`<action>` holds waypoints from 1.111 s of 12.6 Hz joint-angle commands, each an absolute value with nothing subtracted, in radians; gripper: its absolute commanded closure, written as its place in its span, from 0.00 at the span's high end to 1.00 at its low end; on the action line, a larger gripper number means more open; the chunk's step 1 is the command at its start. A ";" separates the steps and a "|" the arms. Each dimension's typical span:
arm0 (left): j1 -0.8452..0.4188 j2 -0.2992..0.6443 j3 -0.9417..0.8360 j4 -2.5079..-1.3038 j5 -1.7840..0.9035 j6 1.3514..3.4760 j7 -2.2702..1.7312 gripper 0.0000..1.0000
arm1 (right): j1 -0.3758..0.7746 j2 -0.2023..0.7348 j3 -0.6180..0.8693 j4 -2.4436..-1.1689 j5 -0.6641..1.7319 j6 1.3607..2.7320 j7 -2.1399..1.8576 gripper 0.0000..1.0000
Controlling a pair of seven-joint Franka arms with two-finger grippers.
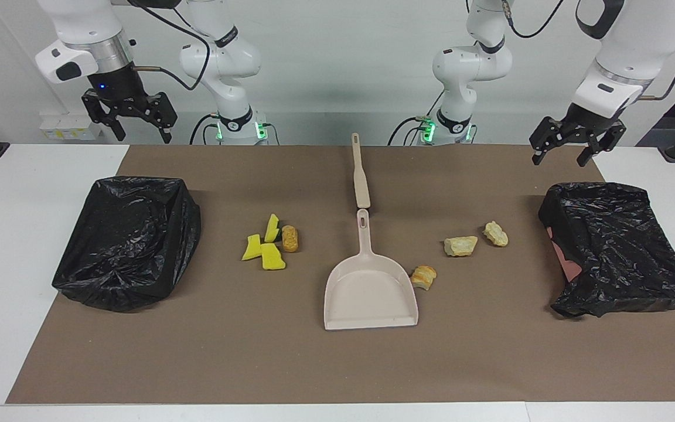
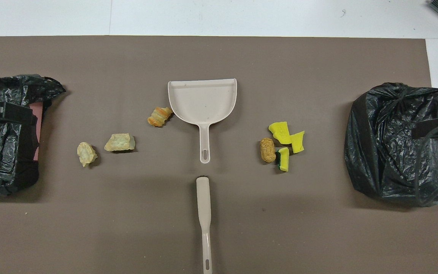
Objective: Sweep and dump trash in bin
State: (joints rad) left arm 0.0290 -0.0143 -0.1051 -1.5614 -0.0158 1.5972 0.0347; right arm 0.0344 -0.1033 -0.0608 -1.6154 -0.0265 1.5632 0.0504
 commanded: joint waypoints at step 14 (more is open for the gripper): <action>-0.426 -0.160 -0.117 -2.060 -0.035 1.818 -0.100 1.00 | 0.032 -0.124 -0.064 -1.635 -0.011 1.555 0.026 1.00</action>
State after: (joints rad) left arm -0.3777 -0.1131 -0.1359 -1.9646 -0.0265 1.7614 -0.0817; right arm 0.0344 -0.1033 -0.0608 -1.6154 -0.0265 1.5632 0.0504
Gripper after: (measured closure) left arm 0.000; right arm 0.000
